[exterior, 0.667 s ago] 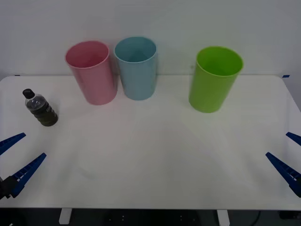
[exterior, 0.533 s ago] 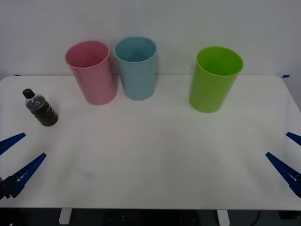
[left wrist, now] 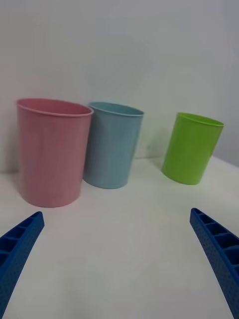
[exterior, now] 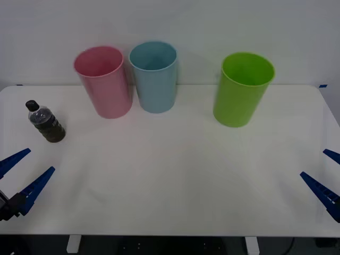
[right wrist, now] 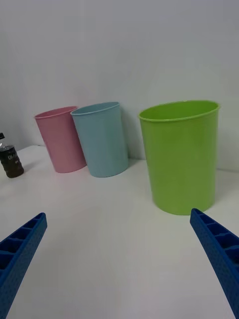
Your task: Grasp the object on the table and drop it into the matching bin: aluminum can to the light blue bin, PET bottle to the pink bin.
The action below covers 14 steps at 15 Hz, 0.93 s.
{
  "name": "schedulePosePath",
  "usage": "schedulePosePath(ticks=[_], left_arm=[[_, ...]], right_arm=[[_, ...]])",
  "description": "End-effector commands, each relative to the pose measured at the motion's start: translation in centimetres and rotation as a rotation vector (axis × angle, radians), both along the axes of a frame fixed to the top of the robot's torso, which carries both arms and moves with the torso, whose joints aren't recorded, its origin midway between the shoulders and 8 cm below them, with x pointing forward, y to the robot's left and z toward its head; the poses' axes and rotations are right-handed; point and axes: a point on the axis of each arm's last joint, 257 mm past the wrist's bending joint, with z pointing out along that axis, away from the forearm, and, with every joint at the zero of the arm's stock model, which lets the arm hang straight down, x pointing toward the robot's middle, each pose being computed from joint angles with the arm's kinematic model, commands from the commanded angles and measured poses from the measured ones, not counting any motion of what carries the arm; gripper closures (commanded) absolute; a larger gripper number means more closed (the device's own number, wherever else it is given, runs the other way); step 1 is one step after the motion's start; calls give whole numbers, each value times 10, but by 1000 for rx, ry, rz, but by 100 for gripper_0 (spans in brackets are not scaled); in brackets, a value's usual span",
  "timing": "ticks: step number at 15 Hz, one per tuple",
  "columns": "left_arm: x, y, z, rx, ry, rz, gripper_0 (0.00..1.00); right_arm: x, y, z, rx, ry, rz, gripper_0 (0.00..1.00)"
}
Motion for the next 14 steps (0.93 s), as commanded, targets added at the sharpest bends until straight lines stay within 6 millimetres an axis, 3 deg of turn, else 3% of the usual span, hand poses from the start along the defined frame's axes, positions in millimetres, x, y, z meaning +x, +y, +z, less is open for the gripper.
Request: schedulePosePath(ticks=[1, 9, 14], left_arm=[[13, 12, -11, 24, 21, 77, 0], [43, 58, -61, 23, 132, 287, 0], [48, 87, -73, 13, 165, 414, 0]], right_arm=[[0, 0, 0, 0, 0, 0, 0], [0, 0, 0, 0, 0, 0, 0], [0, 0, 0, 0, 0, 0, 0]])
